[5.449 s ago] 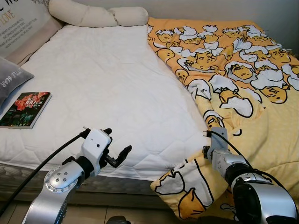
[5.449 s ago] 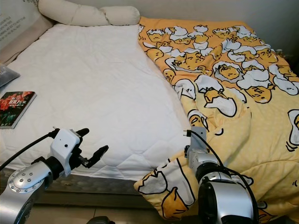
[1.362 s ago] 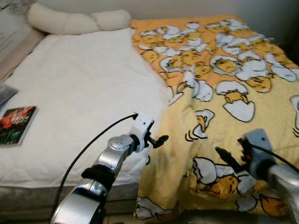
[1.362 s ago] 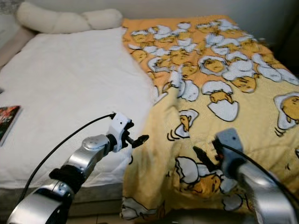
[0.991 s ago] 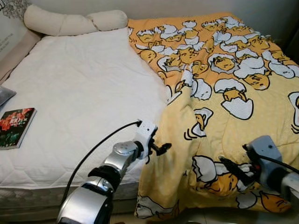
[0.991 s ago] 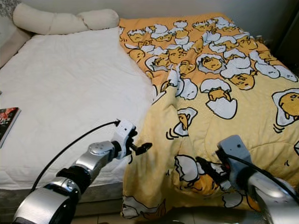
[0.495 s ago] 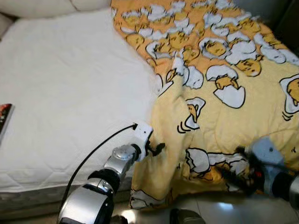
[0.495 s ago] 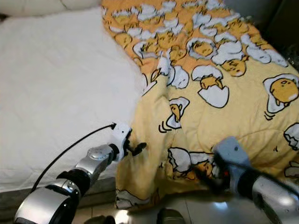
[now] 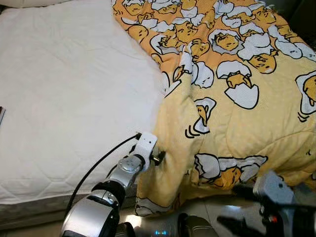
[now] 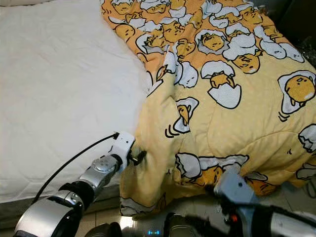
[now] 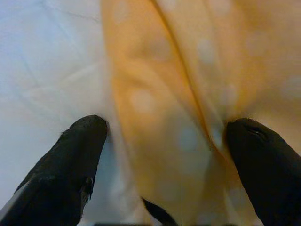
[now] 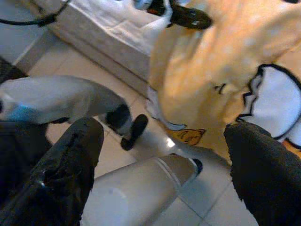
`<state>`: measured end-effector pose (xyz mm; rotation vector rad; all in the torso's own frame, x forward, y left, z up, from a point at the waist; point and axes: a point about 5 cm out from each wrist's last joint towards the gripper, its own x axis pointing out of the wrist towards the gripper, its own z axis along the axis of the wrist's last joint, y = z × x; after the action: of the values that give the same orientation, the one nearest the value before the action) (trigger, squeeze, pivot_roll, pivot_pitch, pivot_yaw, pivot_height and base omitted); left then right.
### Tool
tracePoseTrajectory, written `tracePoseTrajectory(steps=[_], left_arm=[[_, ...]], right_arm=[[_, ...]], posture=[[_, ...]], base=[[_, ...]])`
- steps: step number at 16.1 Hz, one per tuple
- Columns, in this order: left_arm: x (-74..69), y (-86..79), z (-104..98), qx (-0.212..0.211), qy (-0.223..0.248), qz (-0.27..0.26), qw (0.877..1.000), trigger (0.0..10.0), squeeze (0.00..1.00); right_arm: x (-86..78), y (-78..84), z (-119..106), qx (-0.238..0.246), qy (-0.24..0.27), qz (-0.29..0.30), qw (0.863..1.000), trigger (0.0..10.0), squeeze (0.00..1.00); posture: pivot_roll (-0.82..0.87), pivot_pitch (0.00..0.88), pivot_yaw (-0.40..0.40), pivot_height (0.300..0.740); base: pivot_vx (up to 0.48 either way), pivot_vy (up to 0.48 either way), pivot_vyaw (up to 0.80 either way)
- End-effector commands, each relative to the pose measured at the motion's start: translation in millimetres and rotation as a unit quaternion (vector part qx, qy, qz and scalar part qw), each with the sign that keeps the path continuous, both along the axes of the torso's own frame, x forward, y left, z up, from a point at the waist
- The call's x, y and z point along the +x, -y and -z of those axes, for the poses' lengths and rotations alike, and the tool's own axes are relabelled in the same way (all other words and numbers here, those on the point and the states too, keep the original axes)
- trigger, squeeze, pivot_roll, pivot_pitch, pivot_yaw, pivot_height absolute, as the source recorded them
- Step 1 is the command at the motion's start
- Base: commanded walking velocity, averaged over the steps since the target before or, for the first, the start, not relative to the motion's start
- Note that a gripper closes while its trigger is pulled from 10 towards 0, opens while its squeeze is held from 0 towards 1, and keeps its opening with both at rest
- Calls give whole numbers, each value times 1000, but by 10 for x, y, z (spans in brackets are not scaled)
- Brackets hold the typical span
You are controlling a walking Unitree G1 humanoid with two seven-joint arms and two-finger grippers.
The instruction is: Clean up the room
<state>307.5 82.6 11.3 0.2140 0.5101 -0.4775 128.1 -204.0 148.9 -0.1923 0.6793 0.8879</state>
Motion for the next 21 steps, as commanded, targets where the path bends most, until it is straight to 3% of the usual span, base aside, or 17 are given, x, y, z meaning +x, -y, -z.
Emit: tracePoseTrajectory(steps=[1,2,3,4,21], left_arm=[[-88,3,100,-3,-27,-6,1000,10000,0],[-98,37,97,-21,-30,0,999,9059,0],[-113,61,103,-30,-35,7,999,3647,0],[-126,84,106,-29,-34,19,999,0,0],[-173,93,144,-31,-35,24,999,0,0]], right_arm=[[9,16,-72,-2,16,-4,1000,10000,0],[25,24,-75,-2,19,1,1000,10000,0],[39,28,-75,-3,22,3,1000,10000,0],[44,38,-78,-4,24,4,1000,10000,0],[59,167,-84,-22,26,-12,999,10000,0]], posture=[[-361,194,29,740],[-356,185,29,740],[-354,181,30,740],[-354,181,30,740],[-336,139,7,740]], base=[[0,0,0],[0,0,0],[0,0,0],[0,0,0],[0,0,0]])
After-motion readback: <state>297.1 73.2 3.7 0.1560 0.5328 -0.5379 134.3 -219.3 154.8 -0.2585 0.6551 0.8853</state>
